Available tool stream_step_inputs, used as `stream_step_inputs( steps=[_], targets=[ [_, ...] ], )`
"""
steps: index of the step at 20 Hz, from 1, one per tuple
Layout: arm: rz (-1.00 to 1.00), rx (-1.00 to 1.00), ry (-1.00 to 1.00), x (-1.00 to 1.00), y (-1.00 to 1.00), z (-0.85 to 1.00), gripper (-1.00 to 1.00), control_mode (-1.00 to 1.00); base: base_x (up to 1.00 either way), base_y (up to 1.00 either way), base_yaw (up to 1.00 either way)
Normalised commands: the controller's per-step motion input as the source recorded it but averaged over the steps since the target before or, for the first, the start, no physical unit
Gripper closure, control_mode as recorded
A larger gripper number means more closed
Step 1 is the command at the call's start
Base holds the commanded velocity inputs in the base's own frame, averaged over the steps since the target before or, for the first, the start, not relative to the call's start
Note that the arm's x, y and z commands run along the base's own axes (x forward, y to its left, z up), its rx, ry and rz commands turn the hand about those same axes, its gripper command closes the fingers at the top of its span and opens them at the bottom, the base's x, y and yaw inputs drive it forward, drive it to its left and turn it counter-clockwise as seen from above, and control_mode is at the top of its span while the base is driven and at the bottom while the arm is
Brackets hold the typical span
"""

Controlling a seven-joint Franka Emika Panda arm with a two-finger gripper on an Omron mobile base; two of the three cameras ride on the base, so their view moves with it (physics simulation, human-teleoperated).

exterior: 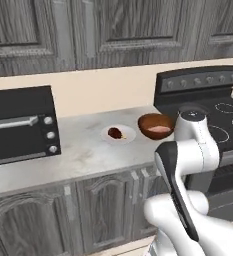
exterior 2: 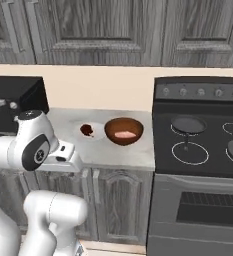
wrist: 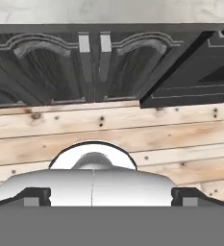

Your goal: Place one of the steaks on the plate and the other in the bowl. Then place the bowl in the fridge.

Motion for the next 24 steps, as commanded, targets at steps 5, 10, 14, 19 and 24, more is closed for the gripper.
stream_step_inputs(
  steps=[5,10,14,19,24],
  targets=[
    [0.00,0.00,0.00,0.00,0.00,0.00,-1.00,1.00,0.57,-0.76,0.08],
    [0.00,0.00,0.00,0.00,0.00,0.00,-1.00,1.00,0.67,-0.57,0.00],
    [0.00,0.00,0.00,0.00,0.00,0.00,-1.00,1.00,0.43,0.14,0.00],
    [0.00,0.00,0.00,0.00,0.00,0.00,-1.00,1.00,0.47,0.23,0.00],
    [0.00,0.00,0.00,0.00,0.00,0.00,-1.00,1.00,0.11,0.07,0.00]
  ],
)
